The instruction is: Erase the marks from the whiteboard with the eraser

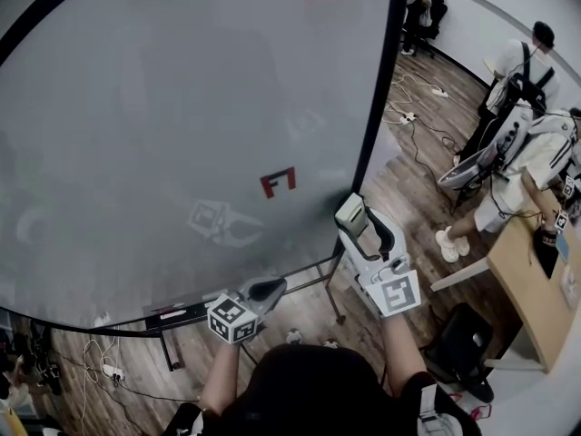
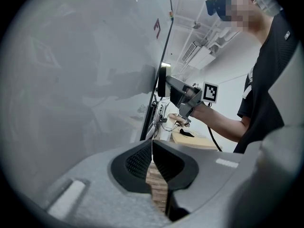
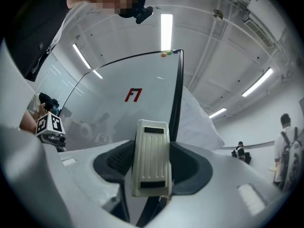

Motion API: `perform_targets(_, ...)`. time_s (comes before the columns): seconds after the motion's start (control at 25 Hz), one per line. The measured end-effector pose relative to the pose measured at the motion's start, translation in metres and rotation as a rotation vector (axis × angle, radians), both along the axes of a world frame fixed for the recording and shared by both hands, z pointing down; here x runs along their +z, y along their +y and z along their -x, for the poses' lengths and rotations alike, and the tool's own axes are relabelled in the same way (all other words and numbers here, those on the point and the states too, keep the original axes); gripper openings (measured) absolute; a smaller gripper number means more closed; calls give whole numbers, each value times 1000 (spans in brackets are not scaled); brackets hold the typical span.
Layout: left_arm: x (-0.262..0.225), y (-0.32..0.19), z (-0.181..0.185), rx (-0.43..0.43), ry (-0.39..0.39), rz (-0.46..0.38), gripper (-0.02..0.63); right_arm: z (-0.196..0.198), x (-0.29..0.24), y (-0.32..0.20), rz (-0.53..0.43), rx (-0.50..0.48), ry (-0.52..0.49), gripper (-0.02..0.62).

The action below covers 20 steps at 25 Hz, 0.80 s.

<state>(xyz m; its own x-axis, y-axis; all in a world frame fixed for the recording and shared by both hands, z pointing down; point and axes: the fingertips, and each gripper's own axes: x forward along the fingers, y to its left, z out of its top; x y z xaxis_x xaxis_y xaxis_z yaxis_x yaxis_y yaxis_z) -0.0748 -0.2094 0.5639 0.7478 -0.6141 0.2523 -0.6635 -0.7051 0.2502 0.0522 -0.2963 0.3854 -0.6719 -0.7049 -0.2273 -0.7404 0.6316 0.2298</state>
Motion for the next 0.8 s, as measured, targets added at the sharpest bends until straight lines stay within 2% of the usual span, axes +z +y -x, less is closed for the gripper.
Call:
perform_targets(0.44, -5, 14, -9, -63, 36, -6, 15, -7, 78, 44, 150, -205, 76, 236)
perform_targets(0.8, -5, 33, -16, -136, 36, -21, 15, -15, 112, 74, 191, -281, 125, 236)
